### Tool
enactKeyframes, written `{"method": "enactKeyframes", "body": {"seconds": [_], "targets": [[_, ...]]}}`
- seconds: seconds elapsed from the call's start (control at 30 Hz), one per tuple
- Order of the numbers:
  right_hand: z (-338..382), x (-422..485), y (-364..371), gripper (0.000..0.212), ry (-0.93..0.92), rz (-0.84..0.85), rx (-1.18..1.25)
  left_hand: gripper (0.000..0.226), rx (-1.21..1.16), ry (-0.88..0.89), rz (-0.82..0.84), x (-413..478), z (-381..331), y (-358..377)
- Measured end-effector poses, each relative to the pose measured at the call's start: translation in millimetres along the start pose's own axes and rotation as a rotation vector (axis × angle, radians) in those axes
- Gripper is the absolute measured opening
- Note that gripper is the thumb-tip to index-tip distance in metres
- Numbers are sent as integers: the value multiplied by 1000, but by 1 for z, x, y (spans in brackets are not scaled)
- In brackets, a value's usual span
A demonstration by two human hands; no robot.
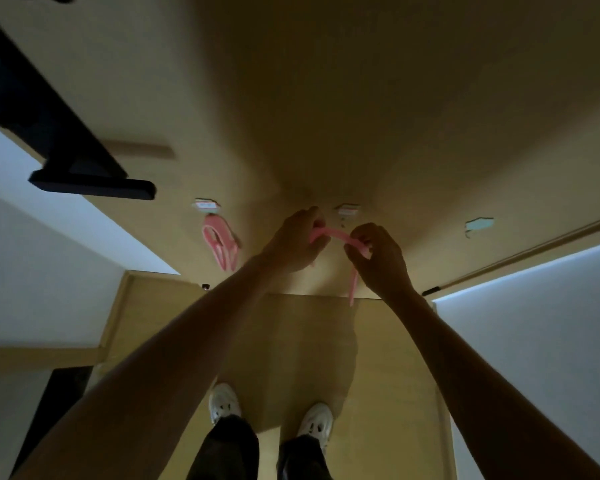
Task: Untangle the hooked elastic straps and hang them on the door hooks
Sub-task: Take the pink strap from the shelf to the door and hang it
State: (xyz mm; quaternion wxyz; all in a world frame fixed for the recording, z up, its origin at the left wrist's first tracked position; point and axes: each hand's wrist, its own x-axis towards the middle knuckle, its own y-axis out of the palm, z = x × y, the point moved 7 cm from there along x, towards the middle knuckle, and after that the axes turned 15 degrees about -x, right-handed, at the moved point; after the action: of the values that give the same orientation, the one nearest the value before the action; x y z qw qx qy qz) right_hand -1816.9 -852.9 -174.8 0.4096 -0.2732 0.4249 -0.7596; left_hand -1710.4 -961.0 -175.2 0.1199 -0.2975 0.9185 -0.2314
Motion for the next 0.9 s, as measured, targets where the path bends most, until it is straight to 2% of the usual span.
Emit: {"method": "enactKeyframes", "body": {"seconds": [0.23, 0.47, 0.67, 0.9], "targets": [[-23, 26, 4, 18, 43, -17, -91, 24, 53, -31, -124, 19, 2, 15], [-40, 40, 24, 17, 92, -48, -158, 25, 81, -101, -172, 36, 18, 32], [-45, 42, 41, 20, 88, -15, -215, 23, 145, -118, -152, 38, 35, 41], [-41, 40, 54, 23, 77, 27, -228, 33, 231, -132, -62, 37, 39, 51]]}}
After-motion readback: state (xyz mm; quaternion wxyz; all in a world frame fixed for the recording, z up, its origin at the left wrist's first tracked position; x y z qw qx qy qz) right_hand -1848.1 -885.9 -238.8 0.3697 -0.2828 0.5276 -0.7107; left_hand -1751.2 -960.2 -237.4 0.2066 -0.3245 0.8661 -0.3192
